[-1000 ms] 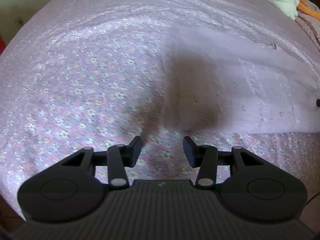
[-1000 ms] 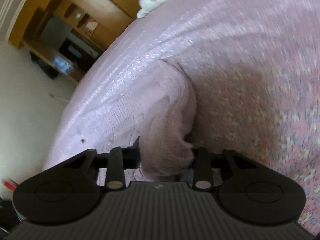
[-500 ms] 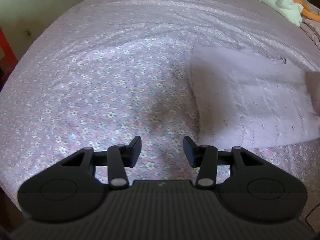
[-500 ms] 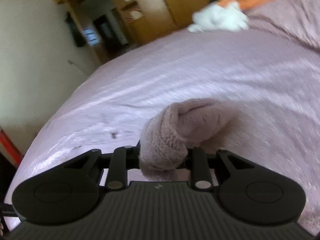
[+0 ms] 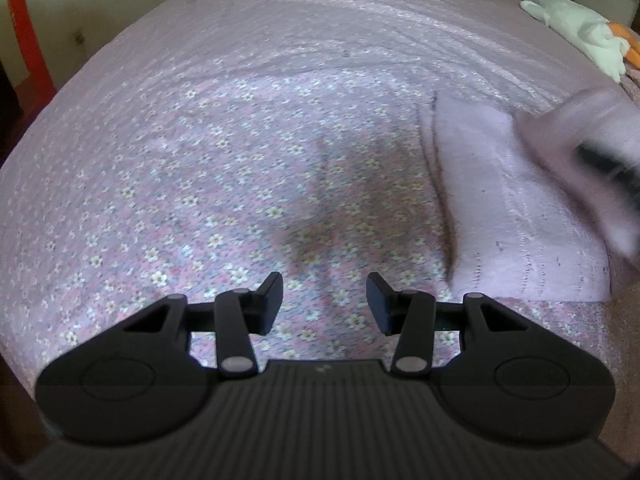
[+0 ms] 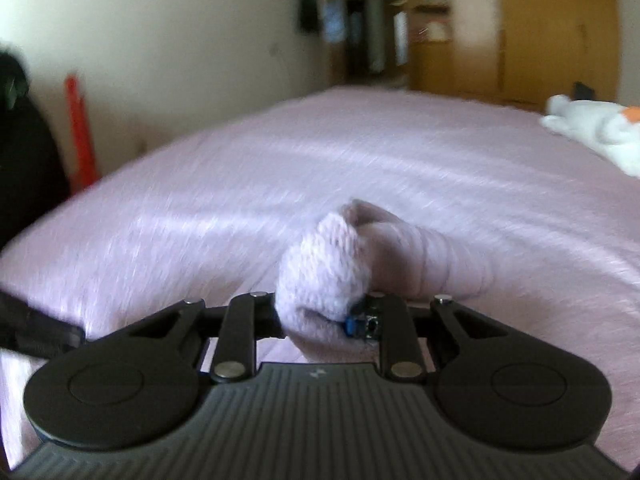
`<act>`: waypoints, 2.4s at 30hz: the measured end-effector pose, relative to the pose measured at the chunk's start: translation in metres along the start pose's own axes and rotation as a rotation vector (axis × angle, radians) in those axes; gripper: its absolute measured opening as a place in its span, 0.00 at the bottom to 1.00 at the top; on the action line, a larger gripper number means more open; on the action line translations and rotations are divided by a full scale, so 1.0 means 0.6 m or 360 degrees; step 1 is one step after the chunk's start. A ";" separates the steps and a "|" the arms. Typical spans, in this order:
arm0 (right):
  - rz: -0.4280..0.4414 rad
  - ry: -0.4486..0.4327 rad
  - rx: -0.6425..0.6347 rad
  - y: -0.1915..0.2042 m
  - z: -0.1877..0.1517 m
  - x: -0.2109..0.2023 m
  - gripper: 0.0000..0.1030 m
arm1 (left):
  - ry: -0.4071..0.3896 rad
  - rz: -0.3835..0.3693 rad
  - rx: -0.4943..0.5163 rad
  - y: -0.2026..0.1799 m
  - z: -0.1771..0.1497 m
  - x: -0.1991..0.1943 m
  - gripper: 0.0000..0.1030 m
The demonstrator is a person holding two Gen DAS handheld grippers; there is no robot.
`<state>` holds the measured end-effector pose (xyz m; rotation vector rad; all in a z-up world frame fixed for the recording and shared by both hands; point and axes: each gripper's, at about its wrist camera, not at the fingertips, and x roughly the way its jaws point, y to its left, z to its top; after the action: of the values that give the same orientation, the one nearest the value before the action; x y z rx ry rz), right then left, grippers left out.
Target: Fold small clothes
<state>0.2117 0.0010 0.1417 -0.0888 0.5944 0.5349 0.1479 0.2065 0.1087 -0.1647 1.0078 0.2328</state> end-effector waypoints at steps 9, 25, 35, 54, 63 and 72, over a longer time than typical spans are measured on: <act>0.0050 0.0058 -0.0068 0.044 -0.064 0.020 0.49 | -0.0020 -0.0127 -0.0054 0.004 0.008 0.001 0.47; -0.0054 -0.0130 0.0535 -0.142 -0.095 -0.147 0.68 | -0.0189 -0.0448 0.0120 -0.166 0.104 0.059 0.63; -0.0095 -0.0023 0.1031 -0.263 -0.122 -0.065 0.75 | -0.0176 -0.0541 0.0017 -0.181 0.130 0.150 0.59; 0.0077 0.0095 0.0482 -0.151 -0.093 -0.004 0.77 | -0.0264 -0.0527 -0.0067 -0.096 0.102 0.125 0.34; 0.0210 0.0190 0.0741 -0.201 -0.109 -0.016 0.84 | -0.0142 -0.0757 -0.0234 -0.052 0.072 0.100 0.51; 0.0443 0.0354 0.1078 -0.253 -0.125 0.025 0.91 | -0.0002 -0.0674 -0.0349 -0.038 0.036 0.107 0.83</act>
<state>0.2605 -0.1401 0.0602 0.5897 0.9867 0.5706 0.2045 0.1973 0.0659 -0.5701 0.9212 -0.0446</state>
